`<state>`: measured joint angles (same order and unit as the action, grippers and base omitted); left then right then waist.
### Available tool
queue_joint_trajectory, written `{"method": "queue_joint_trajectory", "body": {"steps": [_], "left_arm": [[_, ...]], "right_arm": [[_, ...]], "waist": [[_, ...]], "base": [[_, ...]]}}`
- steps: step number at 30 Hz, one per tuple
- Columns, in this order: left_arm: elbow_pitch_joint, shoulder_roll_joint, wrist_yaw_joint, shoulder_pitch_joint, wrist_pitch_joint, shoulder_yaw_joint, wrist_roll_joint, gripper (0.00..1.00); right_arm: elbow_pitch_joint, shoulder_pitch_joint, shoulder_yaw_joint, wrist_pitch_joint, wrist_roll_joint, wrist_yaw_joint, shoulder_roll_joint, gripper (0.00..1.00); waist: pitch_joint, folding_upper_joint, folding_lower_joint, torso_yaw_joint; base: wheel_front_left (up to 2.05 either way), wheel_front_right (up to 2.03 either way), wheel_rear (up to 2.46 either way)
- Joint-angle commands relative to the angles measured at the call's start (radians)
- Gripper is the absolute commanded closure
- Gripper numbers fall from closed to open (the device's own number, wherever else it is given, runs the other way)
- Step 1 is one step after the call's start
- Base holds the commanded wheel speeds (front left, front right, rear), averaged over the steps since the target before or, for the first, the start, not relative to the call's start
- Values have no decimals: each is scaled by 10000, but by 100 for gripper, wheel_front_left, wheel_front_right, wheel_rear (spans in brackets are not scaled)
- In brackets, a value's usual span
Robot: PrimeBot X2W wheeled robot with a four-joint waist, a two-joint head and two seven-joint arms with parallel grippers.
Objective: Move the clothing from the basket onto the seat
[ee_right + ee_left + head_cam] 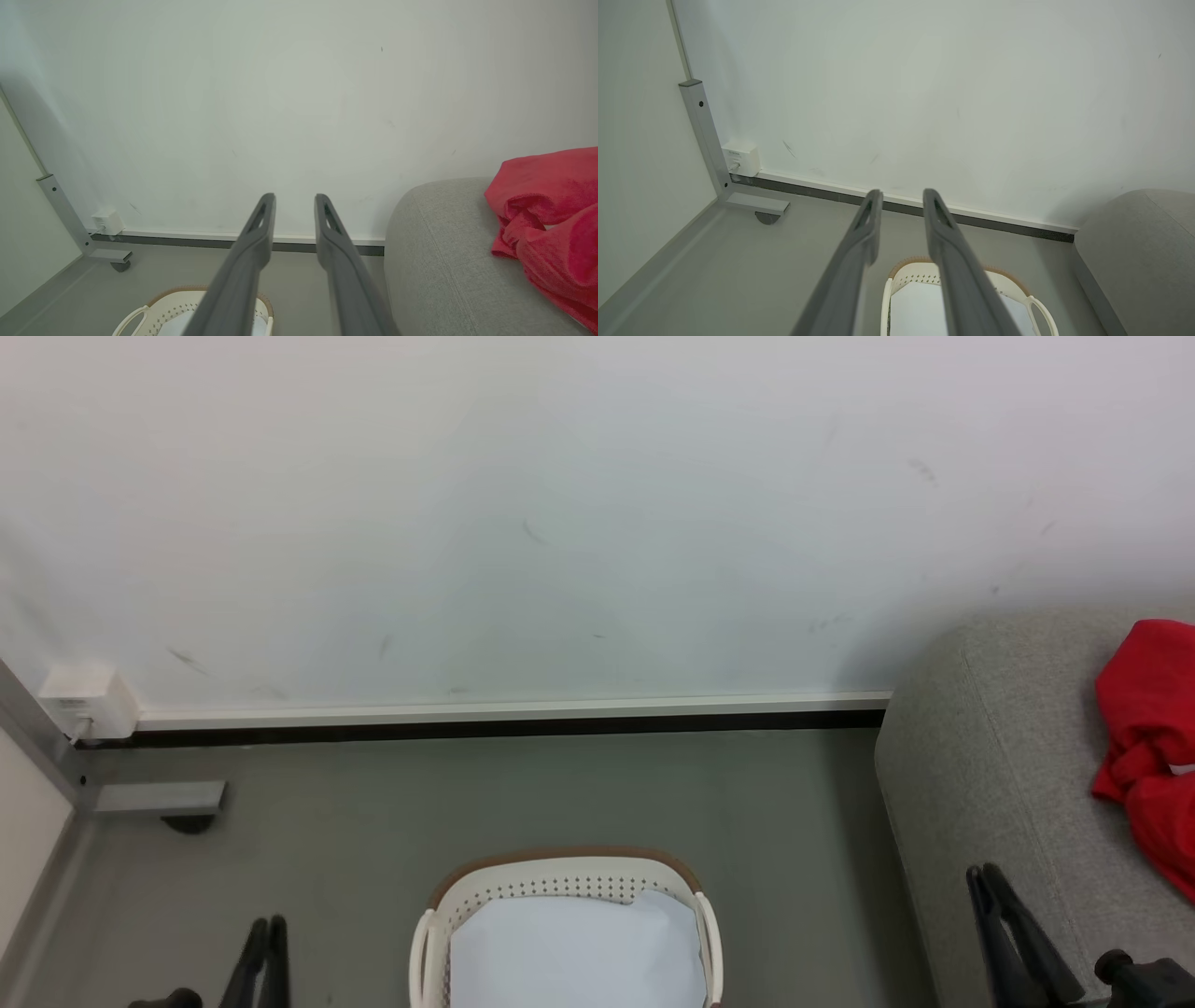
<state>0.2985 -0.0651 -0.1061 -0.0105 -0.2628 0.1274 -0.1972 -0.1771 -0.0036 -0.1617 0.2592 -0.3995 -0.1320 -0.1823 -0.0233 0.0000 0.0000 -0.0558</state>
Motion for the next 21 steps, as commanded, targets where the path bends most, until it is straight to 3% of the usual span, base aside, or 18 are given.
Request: {"method": "queue_joint_trajectory", "body": {"steps": [1,21], "left_arm": [[52,8,-2,20,39,23,-73,100],[-107,34,-65,335,969,-8,-3546,100]], "right_arm": [[-26,16,7,-24,-73,0,12,100],[-173,-272,582,-847,-3145,4,247,100]], "waist": [[1,0,0,2],[41,0,0,87]], "base": [[0,0,0],[0,0,0]]}}
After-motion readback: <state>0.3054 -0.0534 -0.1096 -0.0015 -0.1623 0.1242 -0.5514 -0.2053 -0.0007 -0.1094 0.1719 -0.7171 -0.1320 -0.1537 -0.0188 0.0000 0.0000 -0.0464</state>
